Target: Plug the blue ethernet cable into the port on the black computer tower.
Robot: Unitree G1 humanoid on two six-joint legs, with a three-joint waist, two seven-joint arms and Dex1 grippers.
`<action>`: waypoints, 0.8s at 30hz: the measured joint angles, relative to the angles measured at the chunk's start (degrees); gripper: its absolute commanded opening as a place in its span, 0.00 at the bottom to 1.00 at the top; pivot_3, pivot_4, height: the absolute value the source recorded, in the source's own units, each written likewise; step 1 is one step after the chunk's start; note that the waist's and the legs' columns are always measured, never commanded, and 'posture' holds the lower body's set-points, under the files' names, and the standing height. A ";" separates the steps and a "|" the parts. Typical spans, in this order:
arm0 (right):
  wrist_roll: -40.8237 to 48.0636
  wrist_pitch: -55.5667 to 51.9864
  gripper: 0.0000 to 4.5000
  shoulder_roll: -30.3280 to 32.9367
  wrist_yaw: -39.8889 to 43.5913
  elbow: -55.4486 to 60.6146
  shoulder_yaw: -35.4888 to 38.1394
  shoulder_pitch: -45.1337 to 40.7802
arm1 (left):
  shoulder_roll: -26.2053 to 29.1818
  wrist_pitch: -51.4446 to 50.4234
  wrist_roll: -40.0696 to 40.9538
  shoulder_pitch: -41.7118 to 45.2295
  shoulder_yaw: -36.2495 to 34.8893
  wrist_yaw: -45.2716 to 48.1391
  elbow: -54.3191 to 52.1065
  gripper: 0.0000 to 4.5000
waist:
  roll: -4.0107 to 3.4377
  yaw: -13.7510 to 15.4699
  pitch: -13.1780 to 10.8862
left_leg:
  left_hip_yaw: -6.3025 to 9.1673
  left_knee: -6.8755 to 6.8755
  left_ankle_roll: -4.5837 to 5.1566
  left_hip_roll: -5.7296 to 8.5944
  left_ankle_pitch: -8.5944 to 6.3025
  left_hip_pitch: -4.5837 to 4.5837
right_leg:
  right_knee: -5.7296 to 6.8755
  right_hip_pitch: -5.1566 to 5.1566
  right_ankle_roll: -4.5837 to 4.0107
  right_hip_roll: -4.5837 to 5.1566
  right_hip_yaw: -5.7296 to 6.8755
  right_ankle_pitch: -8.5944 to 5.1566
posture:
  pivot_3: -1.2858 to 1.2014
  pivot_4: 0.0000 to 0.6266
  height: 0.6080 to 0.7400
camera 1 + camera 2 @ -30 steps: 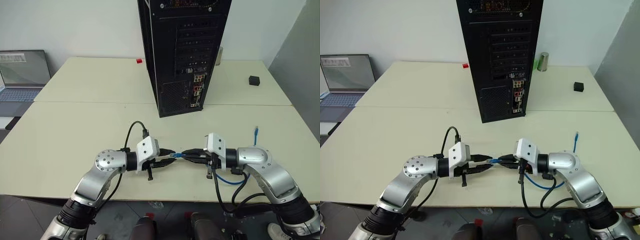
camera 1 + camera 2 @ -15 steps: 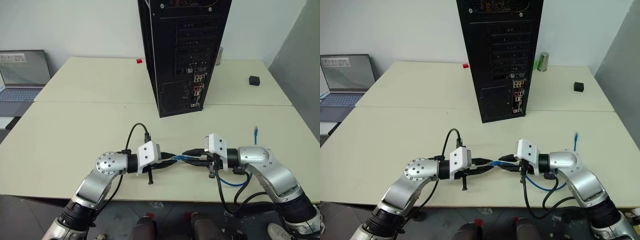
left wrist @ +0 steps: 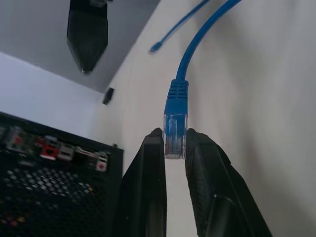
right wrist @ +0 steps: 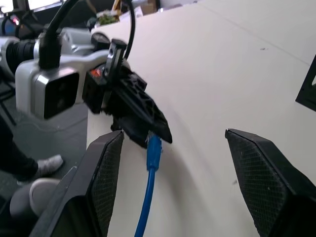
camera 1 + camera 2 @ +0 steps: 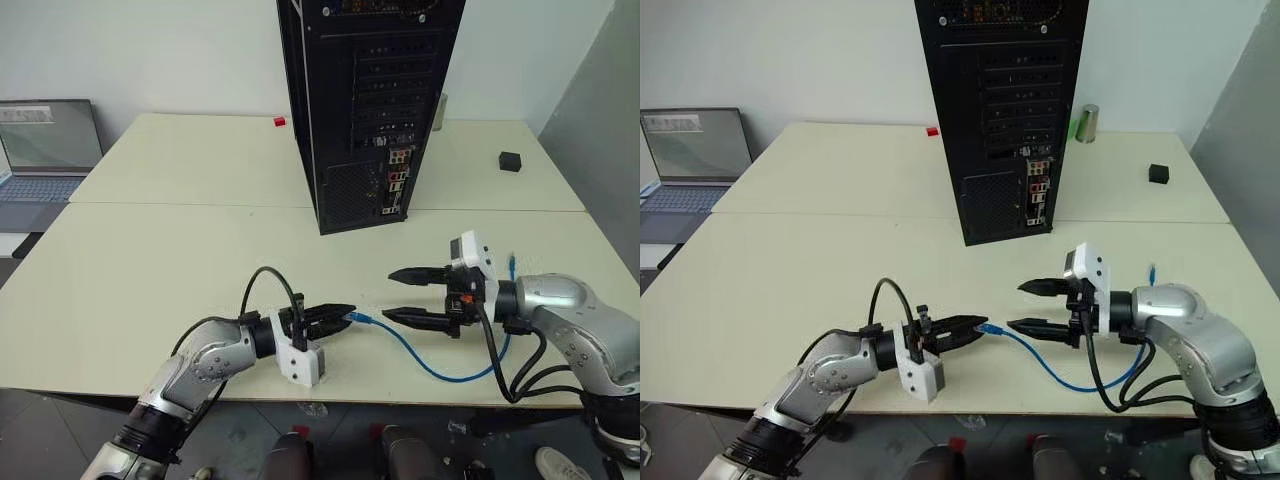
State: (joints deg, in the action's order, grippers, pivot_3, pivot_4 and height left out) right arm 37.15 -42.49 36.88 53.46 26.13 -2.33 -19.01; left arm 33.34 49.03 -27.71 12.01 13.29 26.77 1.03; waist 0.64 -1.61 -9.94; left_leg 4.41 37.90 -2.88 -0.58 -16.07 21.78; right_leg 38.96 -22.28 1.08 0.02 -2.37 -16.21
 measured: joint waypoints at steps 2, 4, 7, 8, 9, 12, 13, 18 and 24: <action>0.14 -0.83 0.78 -1.60 -1.89 0.01 -0.14 -0.02 | -0.30 1.95 -3.57 0.13 -1.35 -4.83 0.81 0.07 | 0.00 0.02 0.00 | 0.00 0.00 0.00 0.01 0.00 0.00 | 0.00 0.00 0.01 0.00 0.02 0.00 | 0.52 0.24 1.00; 0.29 -1.40 0.78 -2.40 -2.78 0.01 -0.63 -0.05 | -0.53 2.39 -5.14 0.26 -1.92 -7.06 1.18 0.07 | 0.00 0.00 0.00 | -0.01 0.00 0.00 0.01 0.00 0.00 | 0.01 0.00 0.01 0.00 0.05 0.00 | 0.52 0.24 1.00; 0.76 -2.33 0.78 -4.32 -3.94 0.01 -1.76 -0.05 | -0.56 2.52 -7.45 0.60 -2.47 -9.93 1.19 0.07 | 0.00 -0.05 0.00 | -0.02 -0.01 0.00 0.01 0.00 0.00 | 0.03 0.00 0.01 0.00 0.07 0.00 | 0.52 0.24 1.00; 0.74 -2.34 0.78 -4.37 -3.97 0.01 -2.04 -0.05 | -0.54 2.49 -7.71 0.64 -2.49 -10.33 1.19 0.07 | 0.00 -0.04 0.00 | -0.01 -0.01 0.00 0.01 0.00 0.00 | 0.03 0.00 0.00 0.00 0.07 0.00 | 0.52 0.24 1.00; 0.67 -2.33 0.78 -4.46 -4.03 0.01 -2.61 -0.05 | -0.48 2.39 -8.48 0.70 -2.52 -11.12 1.26 0.07 | 0.00 -0.04 0.00 | -0.01 0.00 0.00 0.02 0.00 0.00 | 0.02 0.00 0.01 0.00 0.09 0.00 | 0.52 0.24 1.00; -0.41 -1.53 0.78 -6.55 -5.18 -0.09 -4.86 -0.03 | -0.17 1.91 -9.14 0.86 -2.57 -12.63 1.66 0.07 | 0.00 -0.15 0.00 | -0.01 -0.02 0.00 -0.01 0.00 -0.01 | 0.03 -0.01 0.01 -0.01 0.09 0.00 | 0.52 0.24 1.00; -1.13 -0.97 0.78 -7.19 -5.48 -0.26 -5.95 -0.03 | -0.09 1.68 -9.33 0.94 -2.57 -12.95 1.67 0.07 | 0.00 -0.16 0.00 | -0.01 -0.02 0.00 -0.01 0.00 -0.02 | 0.04 -0.01 0.01 -0.01 0.09 0.00 | 0.52 0.24 1.00; -2.77 0.13 0.78 -9.60 -6.65 -3.32 -8.10 -0.14 | 0.67 1.37 -9.74 1.14 -2.57 -14.89 1.67 0.07 | 0.00 -0.08 0.00 | 0.01 -0.01 0.00 0.02 0.00 -0.01 | 0.03 -0.01 0.01 0.00 0.14 0.00 | 0.52 0.24 1.00; -2.79 0.43 0.62 -10.77 -7.31 -5.17 -7.89 -1.32 | 1.06 1.16 -10.55 1.18 -2.57 -16.08 1.67 0.07 | 0.00 -0.08 0.00 | 0.01 -0.02 0.00 0.01 0.00 -0.01 | 0.04 -0.01 0.00 -0.01 0.14 0.00 | 0.52 0.24 1.00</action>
State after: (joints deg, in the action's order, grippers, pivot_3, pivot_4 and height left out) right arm 34.36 -42.06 26.12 46.15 20.96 -10.22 -20.33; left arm 34.41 50.19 -38.26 13.19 10.72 10.69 2.70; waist 0.64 -1.68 -9.94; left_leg 4.42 37.88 -2.88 -0.57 -16.07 21.77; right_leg 39.00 -22.29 1.09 0.01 -2.23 -16.21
